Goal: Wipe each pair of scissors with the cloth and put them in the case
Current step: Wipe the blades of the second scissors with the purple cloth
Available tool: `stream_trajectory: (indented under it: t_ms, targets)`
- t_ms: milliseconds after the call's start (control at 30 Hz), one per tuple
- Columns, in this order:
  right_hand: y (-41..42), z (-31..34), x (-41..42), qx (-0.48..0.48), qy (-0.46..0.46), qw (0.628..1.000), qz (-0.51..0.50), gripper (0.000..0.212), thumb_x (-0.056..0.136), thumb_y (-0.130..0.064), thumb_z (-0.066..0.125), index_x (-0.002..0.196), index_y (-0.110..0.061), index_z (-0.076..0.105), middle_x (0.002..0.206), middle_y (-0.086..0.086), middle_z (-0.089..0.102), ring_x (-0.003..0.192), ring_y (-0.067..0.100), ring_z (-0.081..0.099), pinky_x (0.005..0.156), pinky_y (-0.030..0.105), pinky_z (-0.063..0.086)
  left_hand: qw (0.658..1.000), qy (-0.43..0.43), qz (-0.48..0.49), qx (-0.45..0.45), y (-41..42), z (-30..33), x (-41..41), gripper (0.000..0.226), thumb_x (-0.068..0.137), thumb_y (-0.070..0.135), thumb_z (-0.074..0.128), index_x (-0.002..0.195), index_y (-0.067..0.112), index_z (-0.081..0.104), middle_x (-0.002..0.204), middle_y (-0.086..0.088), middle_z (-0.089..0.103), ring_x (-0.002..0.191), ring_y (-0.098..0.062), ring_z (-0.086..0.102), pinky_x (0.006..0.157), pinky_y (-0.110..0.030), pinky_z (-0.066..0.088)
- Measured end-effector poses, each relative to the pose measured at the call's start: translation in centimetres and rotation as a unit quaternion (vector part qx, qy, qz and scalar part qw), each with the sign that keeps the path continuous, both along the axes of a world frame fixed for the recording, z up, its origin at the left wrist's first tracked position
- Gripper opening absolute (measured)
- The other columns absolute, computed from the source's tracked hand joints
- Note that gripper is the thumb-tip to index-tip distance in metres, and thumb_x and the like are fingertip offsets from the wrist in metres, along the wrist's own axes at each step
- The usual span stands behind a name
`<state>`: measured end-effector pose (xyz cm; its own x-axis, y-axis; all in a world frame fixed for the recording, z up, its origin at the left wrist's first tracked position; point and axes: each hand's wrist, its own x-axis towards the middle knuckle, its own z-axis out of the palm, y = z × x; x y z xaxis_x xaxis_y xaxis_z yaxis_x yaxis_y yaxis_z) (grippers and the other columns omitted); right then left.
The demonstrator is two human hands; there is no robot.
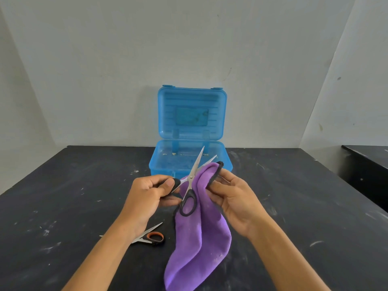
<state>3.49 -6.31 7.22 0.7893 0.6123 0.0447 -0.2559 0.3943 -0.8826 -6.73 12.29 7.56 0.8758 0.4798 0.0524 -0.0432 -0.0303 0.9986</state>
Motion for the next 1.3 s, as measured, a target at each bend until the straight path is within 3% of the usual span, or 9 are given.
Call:
stream_trajectory:
  t_ms: [100,233,367,533,733,867,967,1133,1300]
  targets:
    - [0.2,-0.4,0.0,-0.036,-0.041,0.998,-0.020,0.025,0.094,-0.006,0.070,0.118,-0.005,0.075,0.116,0.018,0.079,0.100,0.030,0.078,0.086,0.034,0.065,1.000,-0.009,-0.019,-0.001,-0.5,0.1,0.0,0.021,0.099,0.008,0.058,0.100,0.019,0.076,0.092,-0.011,0.078,0.076,-0.028,0.077,0.065,-0.025,0.062]
    - [0.3,-1.1,0.3,-0.085,-0.070,0.993,-0.039,0.020,0.100,-0.011,0.067,0.116,-0.003,0.076,0.116,0.024,0.078,0.112,0.046,0.072,0.104,0.053,0.057,0.998,-0.018,-0.057,0.016,-0.9,0.5,0.0,0.024,0.099,0.007,0.058,0.099,0.018,0.079,0.092,-0.011,0.078,0.077,-0.032,0.077,0.066,-0.028,0.063]
    - [0.1,-1.1,0.2,-0.064,-0.072,0.995,-0.025,0.013,0.095,-0.014,0.070,0.098,-0.009,0.082,0.104,0.021,0.080,0.092,0.028,0.076,0.082,0.034,0.063,0.996,-0.024,-0.078,0.033,-1.0,0.9,-0.1,0.022,0.099,0.008,0.058,0.103,0.016,0.078,0.093,-0.009,0.078,0.075,-0.032,0.077,0.063,-0.026,0.062]
    - [-0.3,-0.5,1.0,-0.015,-0.071,0.994,-0.079,0.015,0.103,-0.017,0.064,0.101,-0.014,0.078,0.106,0.017,0.080,0.095,0.026,0.078,0.081,0.031,0.063,0.997,-0.064,-0.029,0.036,-0.5,1.1,-0.2,0.020,0.098,0.007,0.058,0.100,0.015,0.076,0.090,-0.010,0.077,0.072,-0.033,0.077,0.062,-0.027,0.063]
    - [-2.2,2.7,2.5,-0.031,-0.146,0.975,-0.166,0.025,0.079,-0.040,0.086,0.093,-0.023,0.074,0.091,0.005,0.077,0.087,0.026,0.070,0.092,0.050,0.058,0.993,-0.113,0.005,0.043,0.5,2.8,-0.4,0.028,0.098,0.006,0.059,0.092,0.024,0.079,0.086,-0.011,0.076,0.068,-0.032,0.076,0.062,-0.027,0.063]
    - [-1.1,2.6,1.9,-0.040,-0.167,0.973,-0.156,0.022,0.082,-0.034,0.081,0.091,-0.020,0.068,0.081,0.003,0.076,0.077,0.022,0.068,0.082,0.046,0.058,0.994,-0.101,-0.015,0.046,-0.4,2.9,0.2,0.022,0.098,0.007,0.059,0.096,0.019,0.078,0.088,-0.012,0.077,0.070,-0.032,0.077,0.062,-0.026,0.062]
    - [-0.3,1.6,1.2,-0.050,-0.181,0.973,-0.134,0.024,0.082,-0.036,0.079,0.096,-0.019,0.070,0.092,0.011,0.080,0.081,0.021,0.074,0.077,0.039,0.062,0.995,-0.086,-0.031,0.041,-1.2,2.6,0.7,0.020,0.098,0.007,0.059,0.096,0.016,0.077,0.088,-0.012,0.077,0.070,-0.033,0.077,0.061,-0.025,0.061]
    - [0.3,0.5,0.5,-0.074,-0.163,0.978,-0.107,0.038,0.082,-0.035,0.076,0.114,-0.014,0.074,0.106,0.010,0.083,0.099,0.030,0.079,0.090,0.047,0.063,0.996,-0.063,-0.051,0.048,-1.5,2.0,0.6,0.020,0.098,0.006,0.059,0.098,0.014,0.076,0.086,-0.007,0.078,0.070,-0.032,0.077,0.062,-0.024,0.061]
    - [0.3,-0.1,0.1,-0.118,-0.160,0.977,-0.075,0.030,0.098,-0.032,0.071,0.104,-0.003,0.078,0.089,0.028,0.079,0.075,0.043,0.076,0.086,0.067,0.060,0.994,-0.057,-0.068,0.065,-1.4,1.6,0.3,0.022,0.100,0.005,0.056,0.099,0.013,0.076,0.088,-0.005,0.078,0.071,-0.031,0.077,0.062,-0.025,0.061]
